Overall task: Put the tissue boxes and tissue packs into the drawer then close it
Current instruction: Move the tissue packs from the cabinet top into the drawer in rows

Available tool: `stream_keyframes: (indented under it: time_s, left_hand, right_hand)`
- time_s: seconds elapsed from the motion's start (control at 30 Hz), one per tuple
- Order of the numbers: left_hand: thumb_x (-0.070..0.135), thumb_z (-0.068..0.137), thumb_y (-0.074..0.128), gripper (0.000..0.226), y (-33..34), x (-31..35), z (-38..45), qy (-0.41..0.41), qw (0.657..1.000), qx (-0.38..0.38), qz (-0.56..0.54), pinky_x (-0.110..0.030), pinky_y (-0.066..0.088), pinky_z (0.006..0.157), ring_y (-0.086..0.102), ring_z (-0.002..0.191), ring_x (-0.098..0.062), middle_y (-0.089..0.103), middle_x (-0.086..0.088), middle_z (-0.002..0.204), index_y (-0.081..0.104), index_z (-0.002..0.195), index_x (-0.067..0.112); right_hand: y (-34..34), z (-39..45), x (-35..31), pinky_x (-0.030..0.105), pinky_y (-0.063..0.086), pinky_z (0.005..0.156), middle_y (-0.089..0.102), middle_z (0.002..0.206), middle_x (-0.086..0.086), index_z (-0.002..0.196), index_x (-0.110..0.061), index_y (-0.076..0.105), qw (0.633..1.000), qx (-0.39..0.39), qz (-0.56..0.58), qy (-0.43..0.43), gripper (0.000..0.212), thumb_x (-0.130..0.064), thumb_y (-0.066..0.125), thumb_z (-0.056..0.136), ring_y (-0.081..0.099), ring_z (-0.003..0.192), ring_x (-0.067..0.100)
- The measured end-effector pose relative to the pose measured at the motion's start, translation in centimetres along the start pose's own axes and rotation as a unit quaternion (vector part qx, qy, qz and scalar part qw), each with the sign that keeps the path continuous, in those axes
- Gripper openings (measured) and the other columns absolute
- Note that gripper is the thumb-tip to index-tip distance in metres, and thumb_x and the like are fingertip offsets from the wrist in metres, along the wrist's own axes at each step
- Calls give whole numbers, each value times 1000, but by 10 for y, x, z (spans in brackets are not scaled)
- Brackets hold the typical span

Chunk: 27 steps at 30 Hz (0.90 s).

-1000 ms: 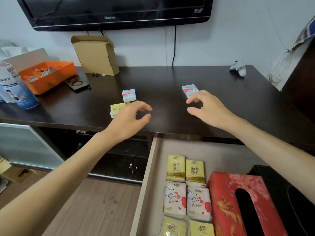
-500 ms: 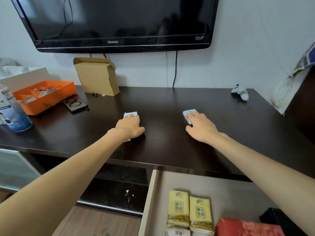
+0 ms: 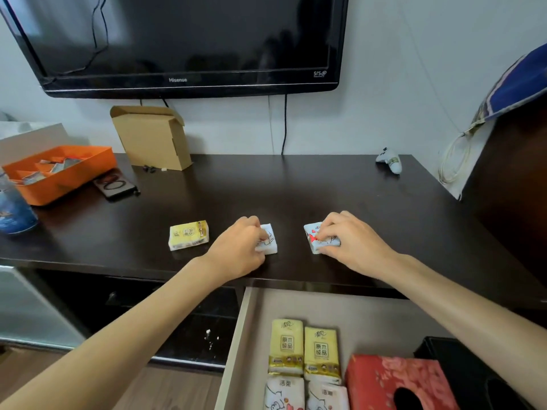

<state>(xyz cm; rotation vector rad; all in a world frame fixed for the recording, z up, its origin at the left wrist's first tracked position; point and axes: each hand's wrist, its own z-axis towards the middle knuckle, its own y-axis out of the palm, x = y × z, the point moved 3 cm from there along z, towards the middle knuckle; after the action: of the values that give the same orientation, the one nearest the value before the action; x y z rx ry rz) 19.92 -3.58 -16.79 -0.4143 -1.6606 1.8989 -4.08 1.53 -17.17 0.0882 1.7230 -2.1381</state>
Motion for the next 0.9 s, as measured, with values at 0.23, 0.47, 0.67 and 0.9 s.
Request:
stream_keyframes:
  time_s: [0.23, 0.47, 0.67, 0.9]
  left_hand:
    - [39, 87, 70, 36, -10, -5, 11, -65, 992, -84, -65, -35, 45, 92, 55, 117, -23, 55, -8, 141, 66, 118, 23]
    - [56, 77, 68, 28, -27, 15, -12, -5, 996, -83, 34, -36, 46, 72, 61, 101, -23, 66, 3, 117, 60, 94, 36]
    - [59, 75, 71, 34, -52, 54, -88, 72, 992, -40, -93, -38, 57, 74, 64, 99, -12, 64, 11, 109, 58, 94, 35]
    - [66, 77, 66, 43, -22, 88, -195, 155, 974, -112, -121, -34, 55, 86, 57, 113, -6, 59, 15, 122, 58, 106, 35]
  right_hand:
    - [-7, 6, -5, 33, 43, 72, 65, 96, -14, 82, -24, 62, 989, -69, 112, 70, 26, -43, 79, 82, 60, 92, 19]
    - [-23, -20, -21, 40, 52, 79, 67, 108, -6, 93, -37, 65, 994, -39, 92, 46, 25, -34, 84, 78, 63, 94, 22]
    - [-30, -92, -65, 46, 59, 89, 69, 113, -10, 101, -32, 65, 969, -8, 246, 23, 29, -35, 84, 80, 71, 103, 11]
    - [-13, -200, -107, 32, 53, 82, 52, 115, -20, 96, -43, 50, 971, -168, 167, -26, 35, -60, 72, 75, 58, 105, 5]
